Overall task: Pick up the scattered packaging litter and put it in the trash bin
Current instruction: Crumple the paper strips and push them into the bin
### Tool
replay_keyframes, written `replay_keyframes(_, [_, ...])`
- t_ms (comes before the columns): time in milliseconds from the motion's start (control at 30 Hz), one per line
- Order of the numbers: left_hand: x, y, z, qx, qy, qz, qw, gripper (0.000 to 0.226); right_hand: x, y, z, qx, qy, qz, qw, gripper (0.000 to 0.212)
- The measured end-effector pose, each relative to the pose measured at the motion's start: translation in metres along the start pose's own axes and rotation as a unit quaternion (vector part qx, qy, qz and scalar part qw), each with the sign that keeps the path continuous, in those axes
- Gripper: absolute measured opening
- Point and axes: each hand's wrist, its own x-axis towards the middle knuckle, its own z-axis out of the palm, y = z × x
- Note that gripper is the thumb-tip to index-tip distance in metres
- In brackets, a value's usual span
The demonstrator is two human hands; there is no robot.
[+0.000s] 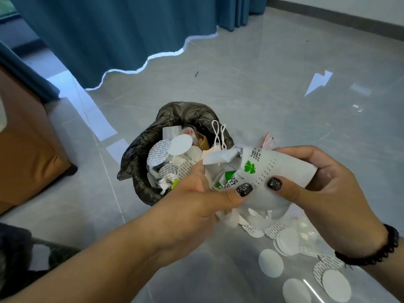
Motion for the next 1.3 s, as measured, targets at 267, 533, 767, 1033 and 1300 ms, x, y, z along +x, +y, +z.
replay_keyframes(267, [-0.007, 0.007, -0.008, -0.029, 0.1, 0.013, 0.994, 0.063, 0.012, 0.016, 0.02, -0.235, -0.046, -0.194, 0.951, 0.046])
replay_keyframes(533, [-0.014, 0.043, -0.043, 0.332, 0.242, 0.199, 0.89, 0.066, 0.038, 0.011, 0.032, -0.251, -0.135, -0.118, 0.951, 0.065])
replay_keyframes(767, [-0.013, 0.05, -0.063, 0.659, 0.249, 0.255, 0.663, 0.048, 0.045, 0.044, 0.015, -0.454, -0.17, -0.09, 0.87, 0.049])
replay_keyframes(1033, [0.014, 0.025, -0.083, 0.712, 0.241, 0.128, 0.647, 0.054, 0.04, 0.062, 0.011, -0.58, -0.244, -0.107, 0.77, 0.056])
replay_keyframes(1300, [0.043, 0.001, -0.1, 0.696, 0.235, 0.028, 0.678, 0.048, 0.039, 0.075, 0.01, -0.582, -0.219, -0.15, 0.769, 0.06])
